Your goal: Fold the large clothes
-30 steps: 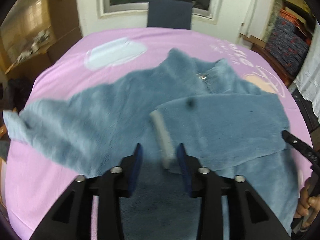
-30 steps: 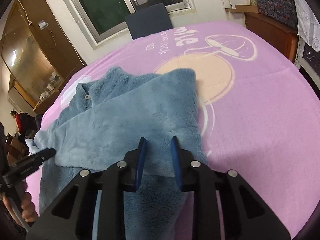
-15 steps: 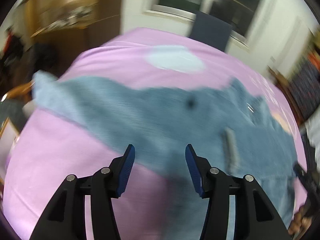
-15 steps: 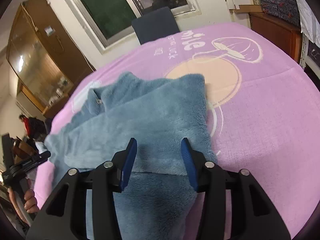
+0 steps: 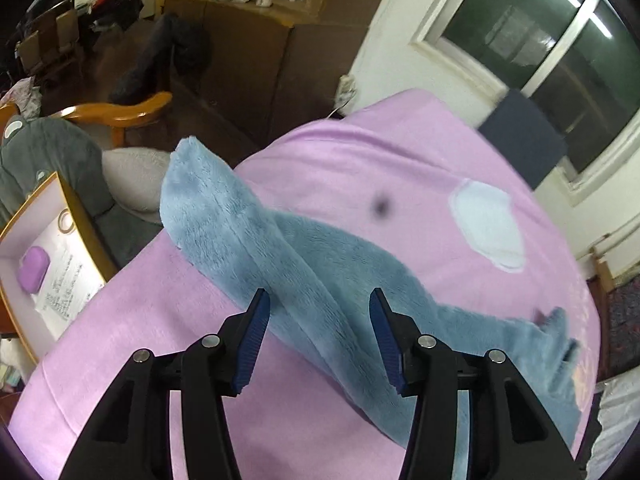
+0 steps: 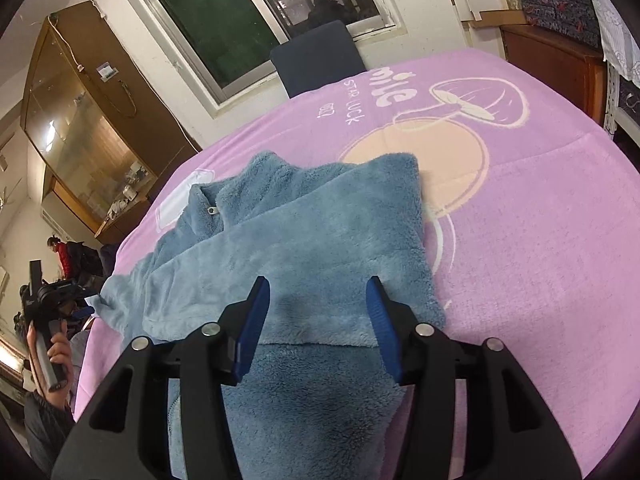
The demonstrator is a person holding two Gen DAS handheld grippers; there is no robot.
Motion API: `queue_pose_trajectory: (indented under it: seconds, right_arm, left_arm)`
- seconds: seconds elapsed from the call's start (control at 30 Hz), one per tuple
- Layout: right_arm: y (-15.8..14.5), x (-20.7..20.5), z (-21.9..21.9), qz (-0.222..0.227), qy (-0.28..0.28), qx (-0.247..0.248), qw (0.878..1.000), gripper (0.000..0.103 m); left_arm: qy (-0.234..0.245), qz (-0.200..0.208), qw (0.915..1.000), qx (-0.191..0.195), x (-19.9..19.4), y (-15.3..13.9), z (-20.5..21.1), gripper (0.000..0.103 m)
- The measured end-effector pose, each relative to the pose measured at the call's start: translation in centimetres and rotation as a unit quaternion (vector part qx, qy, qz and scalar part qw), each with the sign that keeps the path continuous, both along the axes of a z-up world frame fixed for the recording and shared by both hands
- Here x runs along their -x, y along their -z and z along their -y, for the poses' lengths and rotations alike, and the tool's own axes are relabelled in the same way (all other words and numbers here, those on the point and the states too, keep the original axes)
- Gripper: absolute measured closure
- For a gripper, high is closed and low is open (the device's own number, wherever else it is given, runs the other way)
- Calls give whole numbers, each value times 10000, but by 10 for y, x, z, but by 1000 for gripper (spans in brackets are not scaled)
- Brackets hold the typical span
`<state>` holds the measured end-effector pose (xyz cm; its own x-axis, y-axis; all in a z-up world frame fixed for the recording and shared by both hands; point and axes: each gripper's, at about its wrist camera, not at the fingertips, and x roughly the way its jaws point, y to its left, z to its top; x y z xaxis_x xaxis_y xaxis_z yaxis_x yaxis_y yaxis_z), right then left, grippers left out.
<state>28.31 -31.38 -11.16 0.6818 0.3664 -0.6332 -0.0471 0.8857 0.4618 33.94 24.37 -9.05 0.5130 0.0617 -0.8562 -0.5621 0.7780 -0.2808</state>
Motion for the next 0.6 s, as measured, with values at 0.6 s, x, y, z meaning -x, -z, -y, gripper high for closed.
queue_pose_trajectory:
  seconds: [0.6]
  right_arm:
    - [1, 0, 2, 27, 20, 15, 10000, 52]
  left_arm:
    - [-91, 668, 9913, 1126, 61, 29, -37, 71]
